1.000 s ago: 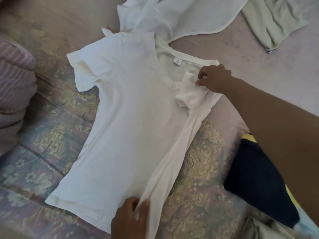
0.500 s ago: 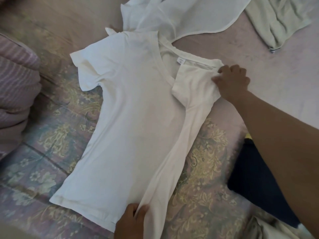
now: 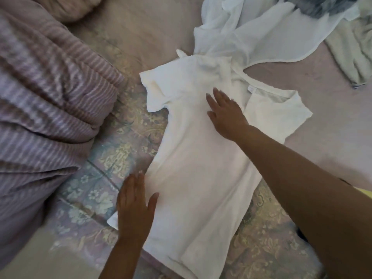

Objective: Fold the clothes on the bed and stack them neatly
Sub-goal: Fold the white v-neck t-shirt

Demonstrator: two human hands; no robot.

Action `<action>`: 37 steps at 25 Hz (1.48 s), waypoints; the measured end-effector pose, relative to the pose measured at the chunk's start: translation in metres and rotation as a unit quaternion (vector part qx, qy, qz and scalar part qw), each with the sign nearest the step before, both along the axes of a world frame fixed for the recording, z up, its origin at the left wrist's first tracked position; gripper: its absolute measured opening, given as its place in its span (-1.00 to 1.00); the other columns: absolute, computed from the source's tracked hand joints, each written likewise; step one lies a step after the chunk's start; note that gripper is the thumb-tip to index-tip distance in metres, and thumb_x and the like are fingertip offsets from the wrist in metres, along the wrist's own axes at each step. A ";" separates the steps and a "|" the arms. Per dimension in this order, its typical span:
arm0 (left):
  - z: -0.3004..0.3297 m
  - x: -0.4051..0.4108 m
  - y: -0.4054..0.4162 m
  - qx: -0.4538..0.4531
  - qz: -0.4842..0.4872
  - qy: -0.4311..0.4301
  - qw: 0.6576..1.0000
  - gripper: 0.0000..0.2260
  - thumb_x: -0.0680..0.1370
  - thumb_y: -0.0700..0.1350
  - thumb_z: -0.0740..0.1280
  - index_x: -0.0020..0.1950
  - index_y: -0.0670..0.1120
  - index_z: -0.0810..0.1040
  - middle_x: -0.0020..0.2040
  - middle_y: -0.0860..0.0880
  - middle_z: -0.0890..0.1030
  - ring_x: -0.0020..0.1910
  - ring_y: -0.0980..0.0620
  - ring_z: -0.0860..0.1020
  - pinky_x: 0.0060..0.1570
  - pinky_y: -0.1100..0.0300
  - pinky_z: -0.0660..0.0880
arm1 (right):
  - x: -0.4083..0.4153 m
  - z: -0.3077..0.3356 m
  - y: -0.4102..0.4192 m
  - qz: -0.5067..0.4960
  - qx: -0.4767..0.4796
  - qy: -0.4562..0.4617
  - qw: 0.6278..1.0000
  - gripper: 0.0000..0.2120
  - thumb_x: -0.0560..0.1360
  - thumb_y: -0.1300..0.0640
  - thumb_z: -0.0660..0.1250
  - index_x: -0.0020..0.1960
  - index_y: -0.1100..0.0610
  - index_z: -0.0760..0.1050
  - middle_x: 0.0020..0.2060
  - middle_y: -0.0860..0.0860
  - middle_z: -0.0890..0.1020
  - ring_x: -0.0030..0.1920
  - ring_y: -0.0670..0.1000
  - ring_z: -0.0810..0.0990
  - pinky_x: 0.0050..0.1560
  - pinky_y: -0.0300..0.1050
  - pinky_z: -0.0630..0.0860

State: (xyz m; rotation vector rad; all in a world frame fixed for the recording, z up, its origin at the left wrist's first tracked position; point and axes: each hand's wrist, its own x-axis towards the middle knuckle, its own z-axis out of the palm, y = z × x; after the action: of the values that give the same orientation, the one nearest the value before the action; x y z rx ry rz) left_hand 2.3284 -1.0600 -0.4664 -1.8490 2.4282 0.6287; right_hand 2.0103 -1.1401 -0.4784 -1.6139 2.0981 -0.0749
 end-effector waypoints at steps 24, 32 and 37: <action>0.024 -0.014 0.009 0.147 -0.065 0.113 0.981 -0.62 0.50 -0.18 0.31 0.32 -0.06 0.55 0.05 -0.06 0.59 -0.20 0.01 0.66 -0.40 0.17 0.57 | 0.015 0.013 -0.070 -0.592 -0.195 -0.330 0.709 -0.74 0.64 0.21 0.15 0.21 0.29 0.53 0.00 0.10 0.59 0.00 0.06 0.56 -0.10 -0.24 0.44; 0.008 0.009 0.041 -0.124 -0.254 -0.133 0.950 -0.61 0.53 -0.38 0.04 0.12 -0.15 0.61 -0.39 -0.07 0.42 -0.59 0.02 0.29 -0.64 0.18 0.21 | -0.036 0.005 -0.049 -0.592 -0.140 -0.322 0.725 -0.81 0.57 0.14 0.41 0.05 0.26 0.52 -0.06 0.17 0.60 -0.24 0.02 0.57 -0.17 -0.18 0.56; 0.002 0.022 0.032 -0.131 -0.250 -0.141 0.949 -0.59 0.64 -0.42 -0.03 0.15 -0.14 0.57 -0.48 -0.05 0.37 -0.60 0.03 0.28 -0.61 0.23 0.21 | -0.050 -0.004 -0.017 -0.585 -0.068 -0.154 0.794 -0.60 0.64 0.11 0.14 0.38 0.32 0.33 0.27 0.24 0.54 0.27 0.24 0.52 0.26 0.03 0.45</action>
State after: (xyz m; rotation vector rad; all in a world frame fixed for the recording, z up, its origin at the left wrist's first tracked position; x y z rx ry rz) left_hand 2.3507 -1.0276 -0.4639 -1.1826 2.7054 0.0076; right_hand 1.9604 -1.1569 -0.4823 -0.0872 2.4857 -0.8364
